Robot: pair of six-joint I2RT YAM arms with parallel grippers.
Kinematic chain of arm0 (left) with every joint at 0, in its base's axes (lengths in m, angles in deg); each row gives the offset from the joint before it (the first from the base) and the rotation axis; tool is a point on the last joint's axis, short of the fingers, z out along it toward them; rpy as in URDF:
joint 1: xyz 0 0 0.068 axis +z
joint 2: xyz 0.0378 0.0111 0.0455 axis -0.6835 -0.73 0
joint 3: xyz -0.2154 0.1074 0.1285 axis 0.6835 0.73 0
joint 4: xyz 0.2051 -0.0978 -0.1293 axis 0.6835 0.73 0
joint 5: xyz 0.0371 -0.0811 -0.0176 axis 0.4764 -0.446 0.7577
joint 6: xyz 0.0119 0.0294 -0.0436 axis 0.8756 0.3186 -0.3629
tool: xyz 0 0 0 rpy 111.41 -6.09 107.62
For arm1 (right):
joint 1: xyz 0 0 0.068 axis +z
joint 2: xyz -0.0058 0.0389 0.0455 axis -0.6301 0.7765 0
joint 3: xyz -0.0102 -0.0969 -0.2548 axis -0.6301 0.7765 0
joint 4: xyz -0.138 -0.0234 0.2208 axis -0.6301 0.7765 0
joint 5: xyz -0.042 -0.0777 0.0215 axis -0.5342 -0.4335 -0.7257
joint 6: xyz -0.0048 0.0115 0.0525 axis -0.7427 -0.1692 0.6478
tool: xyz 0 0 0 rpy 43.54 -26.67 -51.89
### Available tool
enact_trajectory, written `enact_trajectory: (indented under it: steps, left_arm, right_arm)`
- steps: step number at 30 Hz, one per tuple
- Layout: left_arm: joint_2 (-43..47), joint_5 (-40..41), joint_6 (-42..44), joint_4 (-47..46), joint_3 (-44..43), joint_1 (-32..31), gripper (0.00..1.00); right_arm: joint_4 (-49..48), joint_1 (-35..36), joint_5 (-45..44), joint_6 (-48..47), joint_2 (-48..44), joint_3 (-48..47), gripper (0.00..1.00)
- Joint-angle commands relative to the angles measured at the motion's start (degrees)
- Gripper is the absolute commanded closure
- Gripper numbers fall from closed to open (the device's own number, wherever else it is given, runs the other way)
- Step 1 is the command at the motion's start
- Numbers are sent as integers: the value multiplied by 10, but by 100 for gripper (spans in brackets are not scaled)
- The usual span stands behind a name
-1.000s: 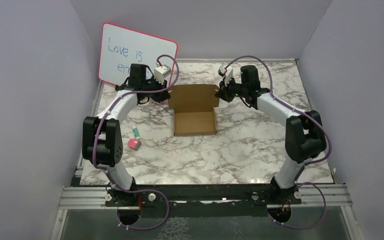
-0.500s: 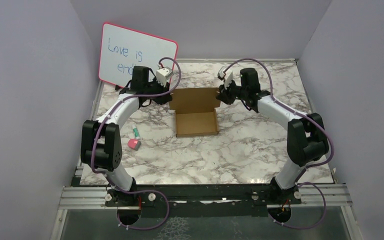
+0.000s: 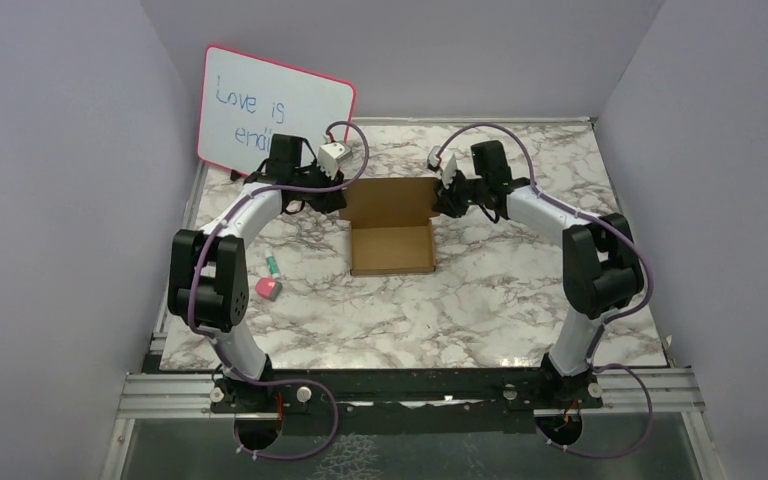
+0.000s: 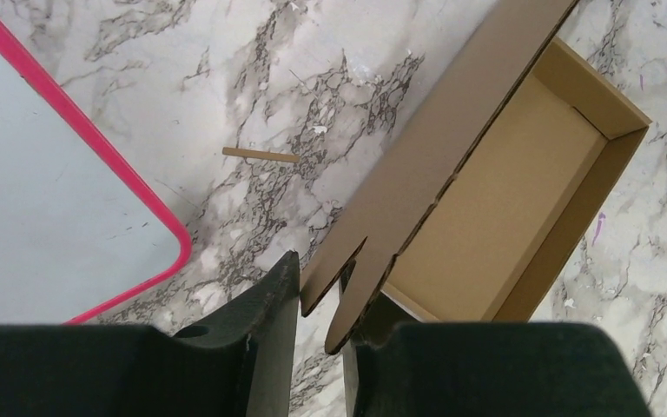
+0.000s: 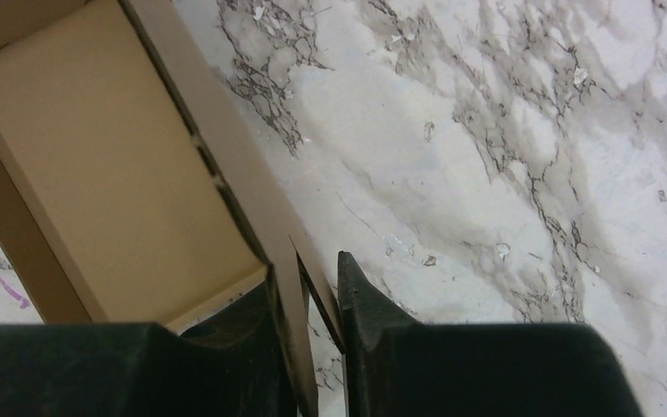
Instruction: Fold the paper box
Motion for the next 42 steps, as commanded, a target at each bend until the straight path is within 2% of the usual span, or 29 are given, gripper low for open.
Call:
enact_trajectory:
  steps: [1, 5, 11, 20, 33, 42]
  left_arm:
    - [-17, -31, 20, 13, -21, -5, 76]
    - [-23, -33, 23, 14, -21, -5, 77]
    - [-24, -36, 18, 13, -16, -5, 87]
    - [-20, -15, -31, -21, 2, -12, 95]
    - [32, 155, -194, -136, 79, -51, 97]
    - [63, 253, -327, -182, 122, -83, 96]
  right_arm:
    - [19, 4, -5, -16, 11, -13, 79]
    - [13, 3, 3, -14, 12, -12, 84]
    - [12, 3, 11, -4, 16, -15, 93]
    - [-5, 3, 0, 42, 19, -9, 99]
    - [-55, 8, -68, 161, -18, 40, 99]
    - [-83, 30, -164, 227, -47, 77, 96]
